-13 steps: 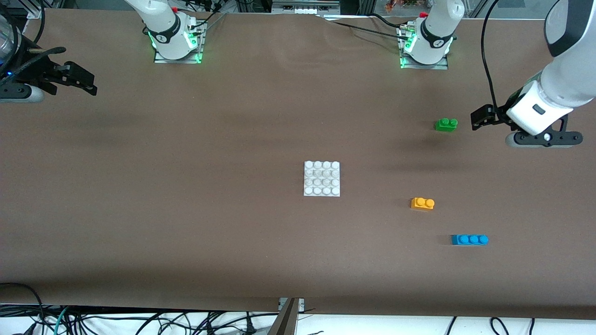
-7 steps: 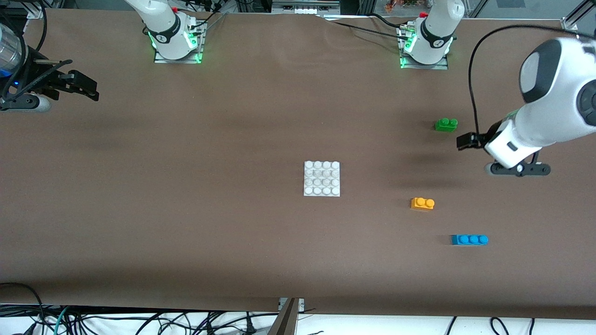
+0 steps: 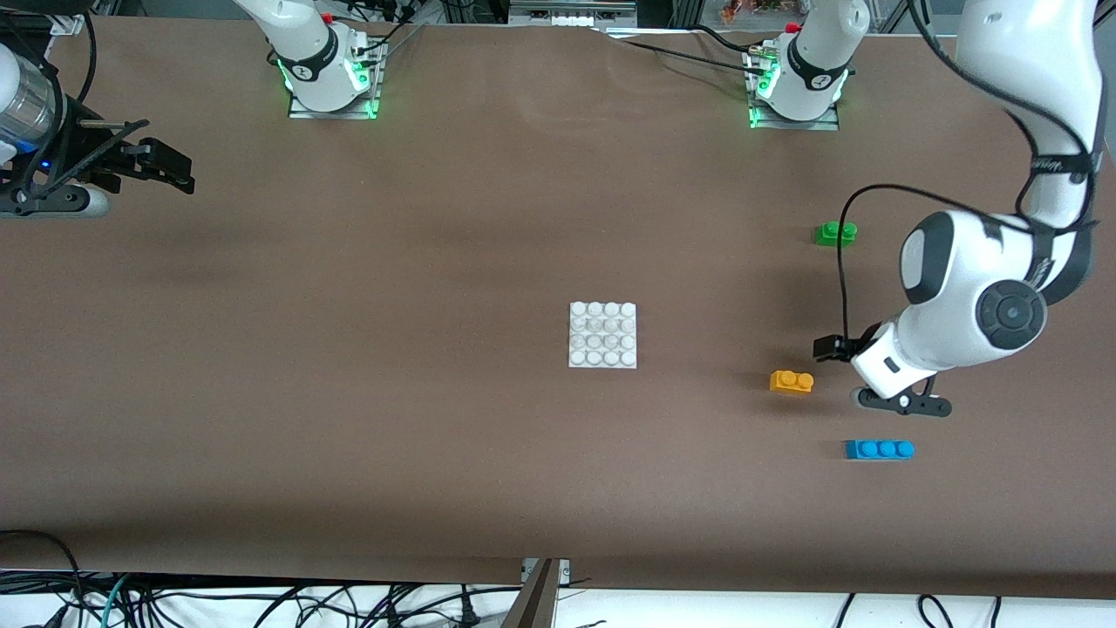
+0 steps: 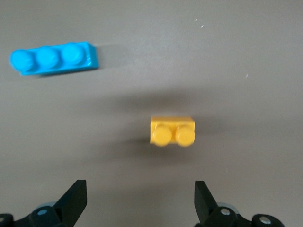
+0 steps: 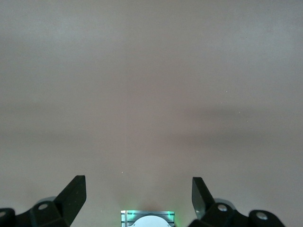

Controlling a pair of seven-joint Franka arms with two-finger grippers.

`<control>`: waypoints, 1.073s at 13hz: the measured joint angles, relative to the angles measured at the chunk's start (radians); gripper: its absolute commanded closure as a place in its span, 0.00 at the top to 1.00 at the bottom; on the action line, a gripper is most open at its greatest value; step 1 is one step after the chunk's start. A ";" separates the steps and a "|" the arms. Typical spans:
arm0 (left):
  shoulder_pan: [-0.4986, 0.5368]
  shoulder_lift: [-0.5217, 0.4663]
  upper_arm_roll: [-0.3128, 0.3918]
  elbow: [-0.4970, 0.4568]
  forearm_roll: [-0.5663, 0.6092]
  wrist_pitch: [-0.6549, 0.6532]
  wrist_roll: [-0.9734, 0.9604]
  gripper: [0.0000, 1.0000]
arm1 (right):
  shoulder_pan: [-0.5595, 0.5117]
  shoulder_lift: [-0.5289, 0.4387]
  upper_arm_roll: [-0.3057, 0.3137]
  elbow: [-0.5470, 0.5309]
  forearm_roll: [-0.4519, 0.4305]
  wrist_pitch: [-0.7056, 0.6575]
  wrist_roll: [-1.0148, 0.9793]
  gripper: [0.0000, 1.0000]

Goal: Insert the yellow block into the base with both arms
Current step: 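Reach the left gripper down to the yellow block and grasp it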

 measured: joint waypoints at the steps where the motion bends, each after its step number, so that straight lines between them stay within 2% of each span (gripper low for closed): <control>1: -0.004 0.028 -0.003 0.002 -0.007 0.031 0.001 1.00 | 0.000 0.002 0.000 0.000 0.000 0.001 0.000 0.99; 6: -0.033 0.119 -0.007 0.008 -0.010 0.152 0.005 1.00 | -0.001 0.010 -0.002 0.002 0.039 0.004 0.012 0.99; 14: -0.041 0.160 -0.007 0.009 -0.010 0.166 0.007 0.99 | -0.001 0.022 -0.003 0.012 0.039 0.014 0.012 0.99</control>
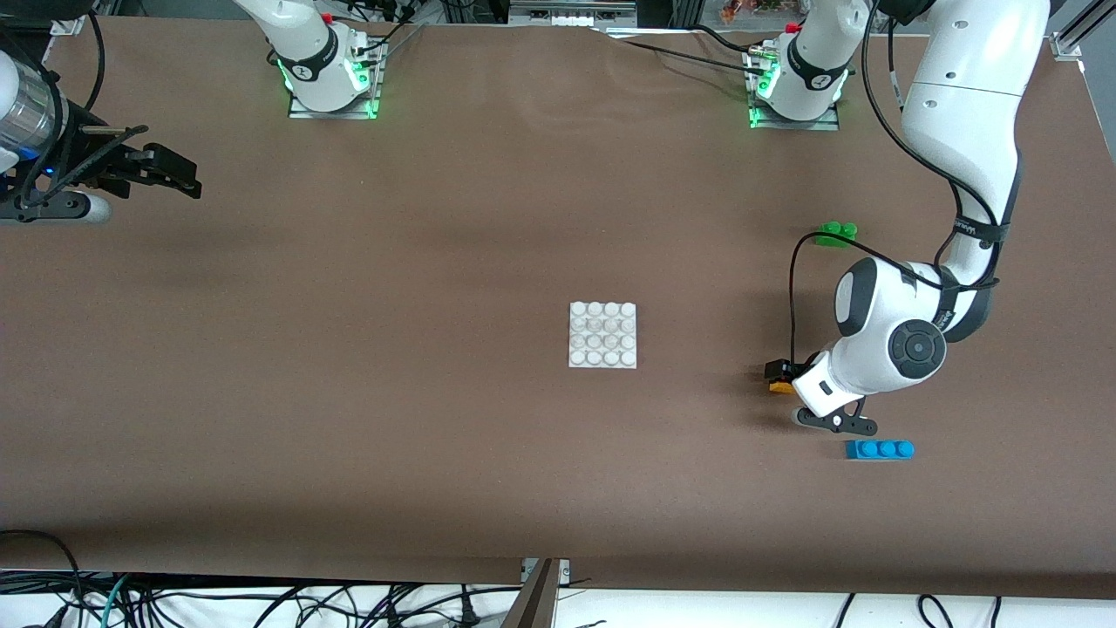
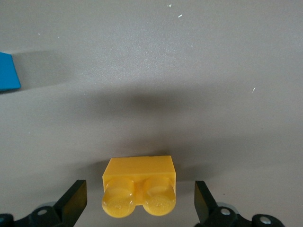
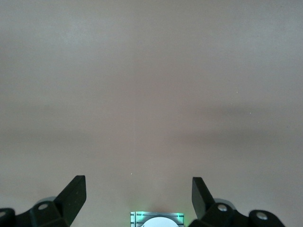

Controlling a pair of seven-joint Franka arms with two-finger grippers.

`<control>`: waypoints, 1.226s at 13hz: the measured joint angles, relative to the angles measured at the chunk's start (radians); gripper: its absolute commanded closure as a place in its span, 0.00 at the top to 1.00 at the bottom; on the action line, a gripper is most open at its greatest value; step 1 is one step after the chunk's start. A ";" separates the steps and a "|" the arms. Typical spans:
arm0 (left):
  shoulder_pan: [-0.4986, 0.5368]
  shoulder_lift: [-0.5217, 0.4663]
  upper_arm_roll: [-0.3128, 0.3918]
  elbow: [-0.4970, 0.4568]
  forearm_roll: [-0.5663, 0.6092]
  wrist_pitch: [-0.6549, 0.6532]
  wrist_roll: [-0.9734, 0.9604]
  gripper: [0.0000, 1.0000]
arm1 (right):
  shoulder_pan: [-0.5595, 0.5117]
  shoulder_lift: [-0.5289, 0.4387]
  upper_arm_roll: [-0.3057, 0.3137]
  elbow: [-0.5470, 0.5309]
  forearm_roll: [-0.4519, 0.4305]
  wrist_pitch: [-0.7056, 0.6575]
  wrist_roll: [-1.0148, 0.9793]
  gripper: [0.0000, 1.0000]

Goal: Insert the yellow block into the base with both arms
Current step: 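Reach the left gripper down to the yellow block and grasp it, then carry the yellow block with the left gripper over the white plate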

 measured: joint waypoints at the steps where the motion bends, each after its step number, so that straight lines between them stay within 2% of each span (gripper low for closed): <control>1: -0.001 0.001 0.000 0.000 0.000 0.000 0.000 0.88 | -0.001 0.003 -0.002 0.000 0.000 0.025 0.000 0.99; 3: -0.003 0.001 0.000 0.001 0.000 0.000 0.001 0.52 | -0.002 0.009 -0.004 0.000 -0.007 0.065 0.000 0.99; 5: -0.004 0.001 0.000 0.001 0.000 0.000 0.003 0.33 | -0.002 0.011 -0.005 0.000 -0.016 0.079 0.000 0.99; 13: -0.009 -0.001 -0.004 0.017 0.000 -0.010 0.008 0.34 | -0.003 0.013 -0.005 0.000 -0.017 0.078 0.000 0.99; 16: -0.053 -0.036 -0.012 0.065 0.000 -0.113 0.008 0.34 | -0.003 0.013 -0.005 0.000 -0.017 0.078 0.000 0.99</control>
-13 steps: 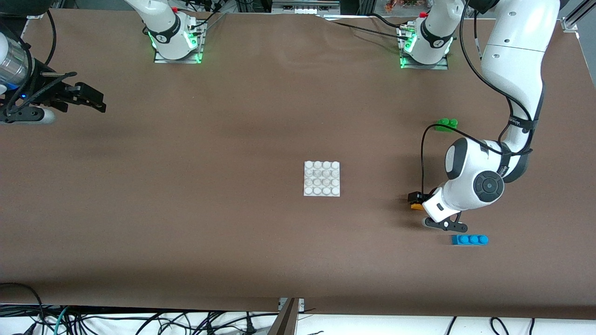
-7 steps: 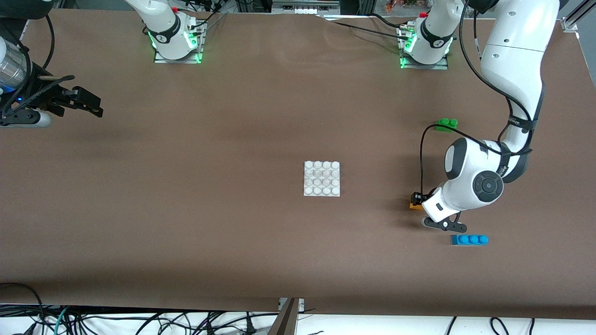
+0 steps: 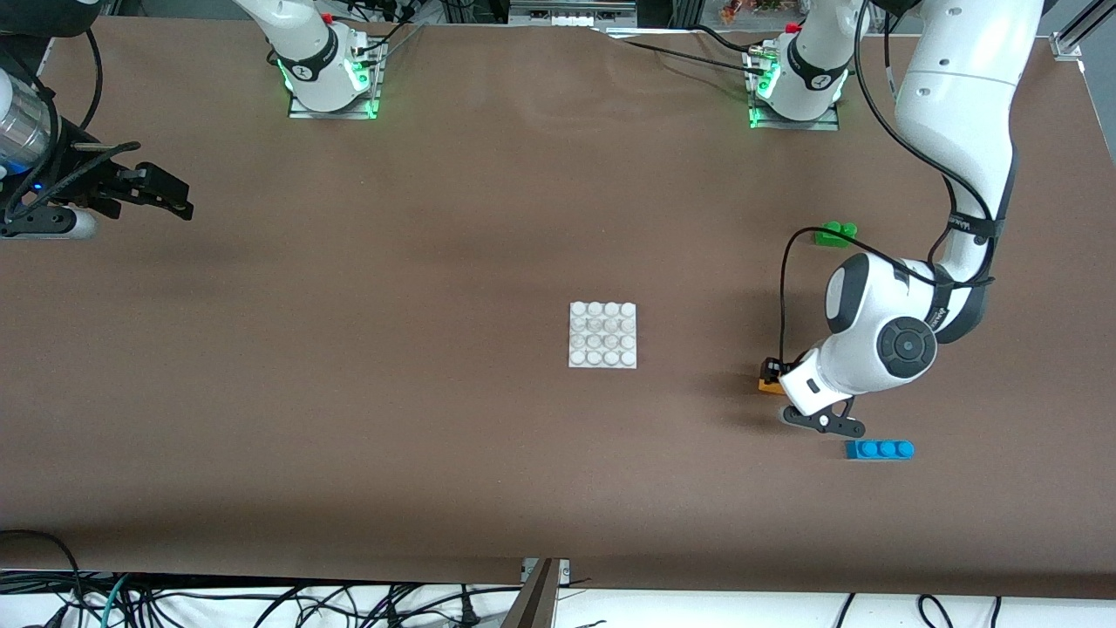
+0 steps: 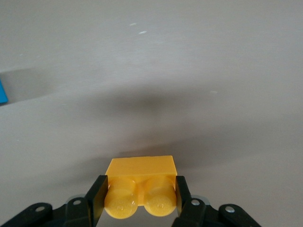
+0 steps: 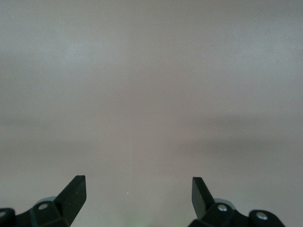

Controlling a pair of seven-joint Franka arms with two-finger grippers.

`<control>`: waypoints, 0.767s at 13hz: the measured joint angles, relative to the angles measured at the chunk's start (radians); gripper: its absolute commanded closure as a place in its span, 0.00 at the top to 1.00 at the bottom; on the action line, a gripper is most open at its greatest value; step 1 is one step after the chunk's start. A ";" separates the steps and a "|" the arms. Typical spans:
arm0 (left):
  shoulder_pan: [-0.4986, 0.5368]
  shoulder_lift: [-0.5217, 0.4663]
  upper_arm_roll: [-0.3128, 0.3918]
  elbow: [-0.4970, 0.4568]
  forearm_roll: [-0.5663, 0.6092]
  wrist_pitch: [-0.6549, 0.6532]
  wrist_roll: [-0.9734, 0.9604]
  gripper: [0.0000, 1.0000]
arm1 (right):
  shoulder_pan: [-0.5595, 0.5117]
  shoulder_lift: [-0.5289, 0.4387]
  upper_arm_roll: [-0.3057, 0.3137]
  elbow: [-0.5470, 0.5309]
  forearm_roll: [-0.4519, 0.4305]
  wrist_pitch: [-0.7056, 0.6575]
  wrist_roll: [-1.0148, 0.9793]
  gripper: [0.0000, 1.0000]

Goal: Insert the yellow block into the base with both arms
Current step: 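Carry the yellow block with the left gripper over the white plate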

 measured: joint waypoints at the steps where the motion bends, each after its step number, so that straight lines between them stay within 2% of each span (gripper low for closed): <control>1: -0.026 -0.016 -0.001 0.034 0.000 -0.066 0.000 0.34 | 0.000 0.000 0.000 0.000 0.000 0.000 0.000 0.99; 4: -0.155 -0.044 -0.005 0.111 -0.001 -0.191 -0.072 0.34 | 0.000 0.000 0.000 0.000 0.000 0.000 0.000 0.99; 7: -0.326 -0.033 -0.005 0.118 -0.001 -0.196 -0.307 0.34 | 0.000 0.000 -0.001 0.000 0.000 0.000 0.000 0.99; 10: -0.418 0.032 -0.002 0.177 -0.001 -0.194 -0.449 0.34 | 0.000 0.000 -0.001 0.000 0.000 0.000 0.000 0.99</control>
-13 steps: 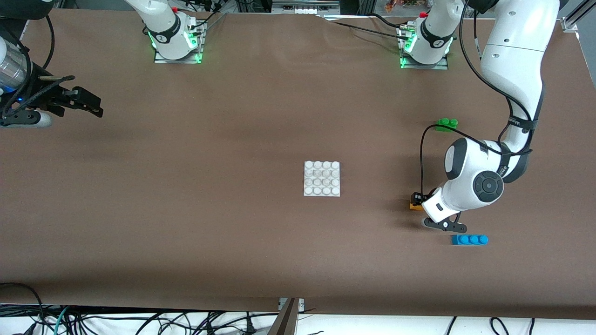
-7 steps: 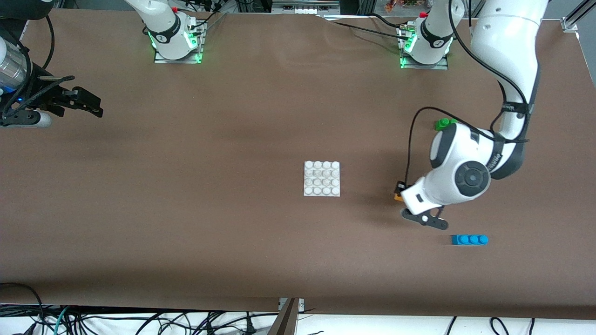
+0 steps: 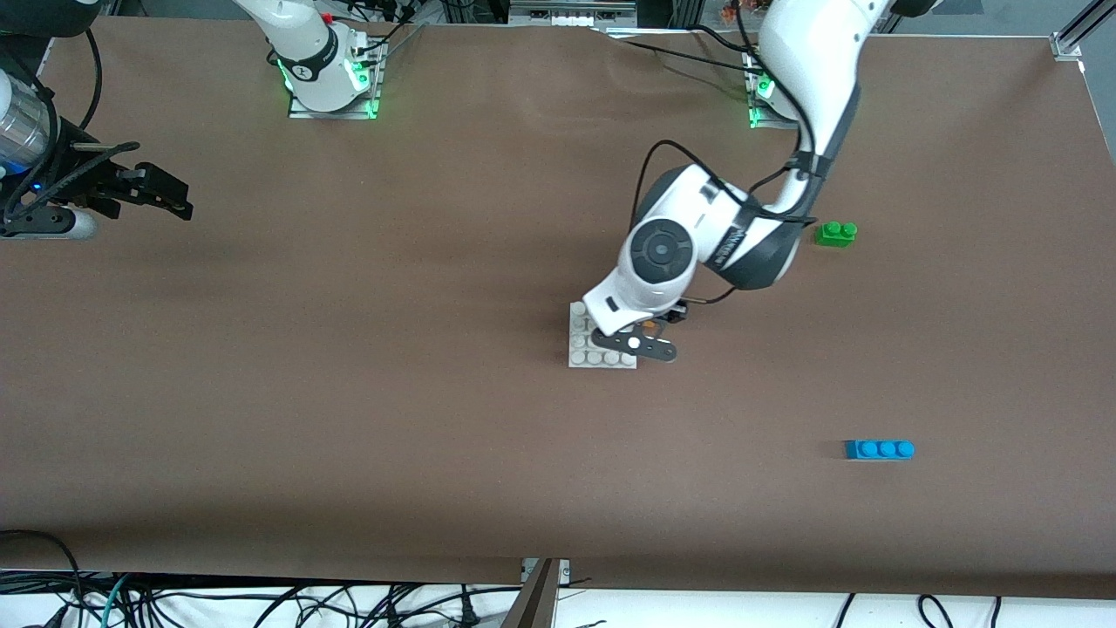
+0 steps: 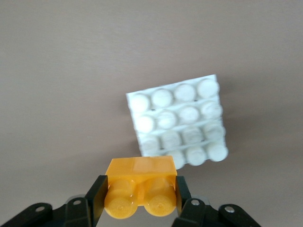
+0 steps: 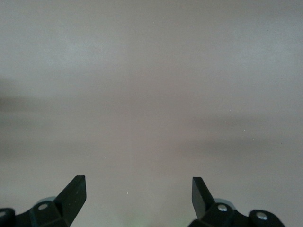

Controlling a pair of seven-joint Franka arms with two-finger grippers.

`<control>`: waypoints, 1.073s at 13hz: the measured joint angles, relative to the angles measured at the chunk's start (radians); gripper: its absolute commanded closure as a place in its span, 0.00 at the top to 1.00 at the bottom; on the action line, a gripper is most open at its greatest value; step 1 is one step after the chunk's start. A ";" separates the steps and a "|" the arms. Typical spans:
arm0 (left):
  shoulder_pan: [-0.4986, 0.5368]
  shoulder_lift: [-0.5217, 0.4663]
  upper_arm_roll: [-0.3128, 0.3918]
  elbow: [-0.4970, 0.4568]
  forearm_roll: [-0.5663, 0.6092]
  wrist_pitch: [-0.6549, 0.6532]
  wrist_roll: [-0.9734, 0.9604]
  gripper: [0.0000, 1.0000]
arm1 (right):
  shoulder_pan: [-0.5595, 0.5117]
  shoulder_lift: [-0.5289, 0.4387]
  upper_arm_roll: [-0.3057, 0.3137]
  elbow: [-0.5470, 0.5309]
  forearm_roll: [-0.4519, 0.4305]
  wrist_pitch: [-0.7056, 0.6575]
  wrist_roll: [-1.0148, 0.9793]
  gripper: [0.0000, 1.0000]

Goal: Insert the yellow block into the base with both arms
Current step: 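Carry the yellow block with the left gripper over the white plate, then press the yellow block onto the plate studs and open the left gripper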

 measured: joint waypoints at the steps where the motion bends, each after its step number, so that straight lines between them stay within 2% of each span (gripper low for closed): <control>1: -0.008 0.029 0.001 0.022 0.000 0.001 -0.036 0.34 | 0.000 0.000 0.000 0.000 0.000 0.000 0.000 0.99; 6: -0.021 0.122 0.001 0.106 -0.001 0.015 -0.113 0.34 | 0.000 0.000 0.000 0.000 0.000 0.000 0.000 0.99; 14: -0.031 0.151 0.001 0.116 -0.024 0.035 -0.128 0.38 | 0.000 0.000 0.000 0.000 0.000 0.000 0.000 0.99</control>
